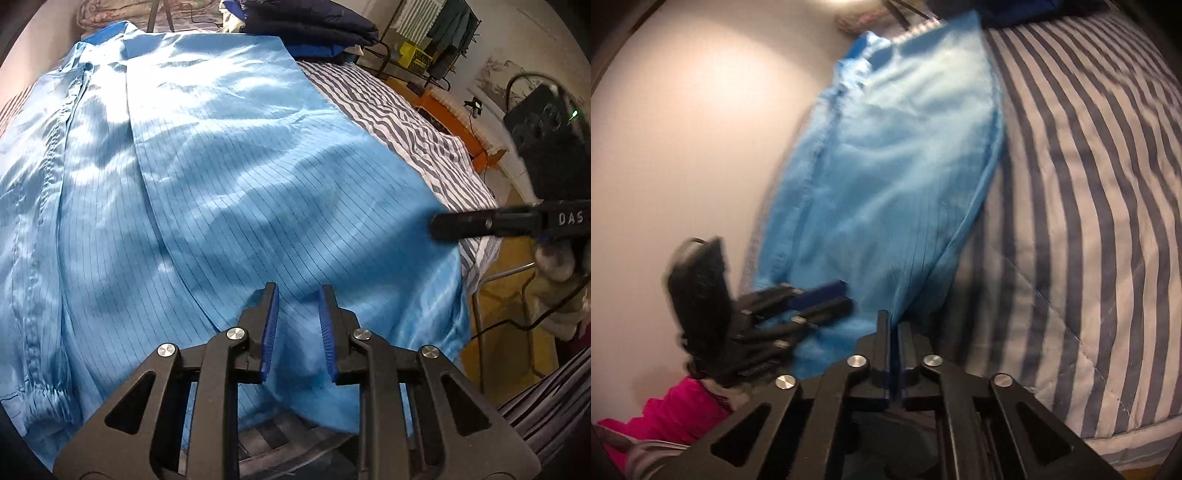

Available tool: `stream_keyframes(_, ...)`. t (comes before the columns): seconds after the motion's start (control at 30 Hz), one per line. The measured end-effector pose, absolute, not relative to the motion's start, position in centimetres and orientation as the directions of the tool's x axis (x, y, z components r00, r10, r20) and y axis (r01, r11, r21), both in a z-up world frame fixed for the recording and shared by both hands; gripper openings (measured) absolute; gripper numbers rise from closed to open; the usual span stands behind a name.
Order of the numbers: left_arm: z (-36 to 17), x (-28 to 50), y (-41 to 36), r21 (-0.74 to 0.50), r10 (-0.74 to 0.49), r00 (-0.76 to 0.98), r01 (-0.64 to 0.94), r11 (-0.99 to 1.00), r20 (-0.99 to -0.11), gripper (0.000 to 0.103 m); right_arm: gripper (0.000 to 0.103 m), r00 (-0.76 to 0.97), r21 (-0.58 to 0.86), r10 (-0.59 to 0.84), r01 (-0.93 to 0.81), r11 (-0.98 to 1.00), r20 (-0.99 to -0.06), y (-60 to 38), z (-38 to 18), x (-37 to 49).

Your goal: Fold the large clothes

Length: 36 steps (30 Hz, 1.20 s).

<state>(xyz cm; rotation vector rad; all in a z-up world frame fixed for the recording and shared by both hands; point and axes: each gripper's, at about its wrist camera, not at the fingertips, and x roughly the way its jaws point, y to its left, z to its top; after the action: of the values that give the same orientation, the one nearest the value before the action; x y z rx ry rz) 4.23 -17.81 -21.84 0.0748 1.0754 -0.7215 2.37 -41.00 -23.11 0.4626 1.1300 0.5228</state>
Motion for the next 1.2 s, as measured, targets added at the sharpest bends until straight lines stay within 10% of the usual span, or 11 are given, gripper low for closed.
stream_keyframes(0.2, -20.6, 3.8, -17.9, -0.273, -0.506, 0.277, 0.588, 0.762, -0.817, 0.022, 0.009, 0.295, 0.504, 0.534, -0.178, 0.845, -0.792, -41.4, -24.2, 2.5)
stream_keyframes(0.3, -19.2, 4.0, -17.8, -0.309, -0.544, 0.285, 0.581, 0.753, -0.790, 0.022, 0.040, 0.395, 0.546, 0.571, -0.185, 0.817, -0.720, -44.0, -22.4, 3.1)
stream_keyframes(0.6, -19.8, 6.2, -21.2, -0.376, -0.594, 0.250, 0.575, 0.727, -0.765, 0.022, 0.041, 0.486, 0.572, 0.510, -0.025, 0.820, -0.710, -48.0, -25.0, 11.7)
stream_keyframes(0.8, -22.5, 6.7, -22.0, -0.381, -0.578, 0.213, 0.570, 0.728, -0.788, 0.022, 0.037, 0.505, 0.615, 0.520, 0.026, 0.788, -0.689, -47.5, -26.8, 14.9)
stream_keyframes(0.87, -22.3, 6.7, -21.9, -0.380, -0.578, 0.205, 0.577, 0.724, -0.790, 0.022, 0.008, 0.477, 0.609, 0.530, 0.015, 0.793, -0.702, -46.4, -26.7, 15.5)
stream_keyframes(0.93, -21.8, 6.7, -21.7, -0.377, -0.574, 0.201, 0.578, 0.723, -0.794, 0.022, 0.003, 0.469, 0.554, 0.487, 0.006, 0.832, -0.736, -45.3, -26.0, 15.6)
stream_keyframes(1.2, -14.8, 5.2, -15.1, -0.343, -0.606, 0.318, 0.596, 0.726, -0.729, 0.022, 0.000, 0.457, 0.381, 0.360, -0.050, 0.923, -0.813, -41.8, -20.2, 16.1)
